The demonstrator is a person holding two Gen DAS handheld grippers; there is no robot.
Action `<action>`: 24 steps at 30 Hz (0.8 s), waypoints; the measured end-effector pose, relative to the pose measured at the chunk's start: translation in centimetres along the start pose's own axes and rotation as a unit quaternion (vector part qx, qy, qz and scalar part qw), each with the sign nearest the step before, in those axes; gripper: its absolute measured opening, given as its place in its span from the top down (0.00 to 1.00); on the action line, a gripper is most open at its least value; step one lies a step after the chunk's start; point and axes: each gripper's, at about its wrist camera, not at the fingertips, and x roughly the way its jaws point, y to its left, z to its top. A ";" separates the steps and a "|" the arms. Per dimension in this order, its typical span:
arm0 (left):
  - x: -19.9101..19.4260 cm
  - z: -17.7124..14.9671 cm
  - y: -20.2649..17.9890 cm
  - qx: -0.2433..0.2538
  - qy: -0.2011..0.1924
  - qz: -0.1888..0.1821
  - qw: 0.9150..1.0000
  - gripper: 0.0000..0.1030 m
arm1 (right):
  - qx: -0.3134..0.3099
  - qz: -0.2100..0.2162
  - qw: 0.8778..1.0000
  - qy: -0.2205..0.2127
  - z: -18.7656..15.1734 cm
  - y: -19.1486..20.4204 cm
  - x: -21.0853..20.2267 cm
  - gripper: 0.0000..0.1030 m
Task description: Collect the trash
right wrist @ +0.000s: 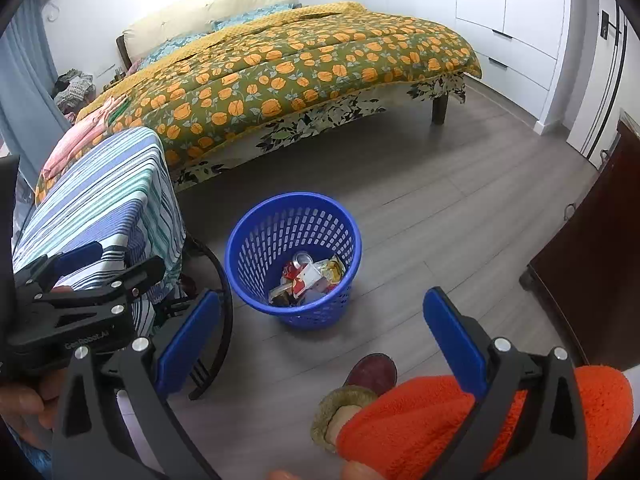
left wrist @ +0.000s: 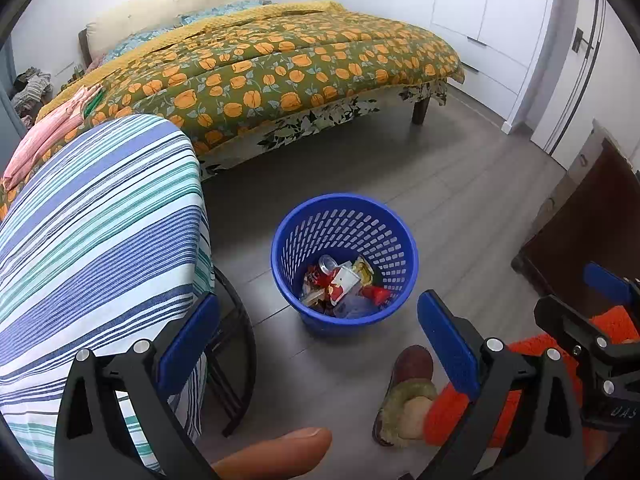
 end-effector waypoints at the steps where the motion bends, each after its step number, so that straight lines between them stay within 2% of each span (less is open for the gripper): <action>1: 0.0 0.0 0.0 0.000 0.000 0.000 1.000 0.05 | 0.000 0.001 1.000 0.000 0.0 0.0 0.0 0.04; 24: 0.4 -0.6 0.1 -0.001 0.005 0.000 1.000 0.05 | -0.002 0.002 1.000 0.002 -0.1 0.1 0.2 0.04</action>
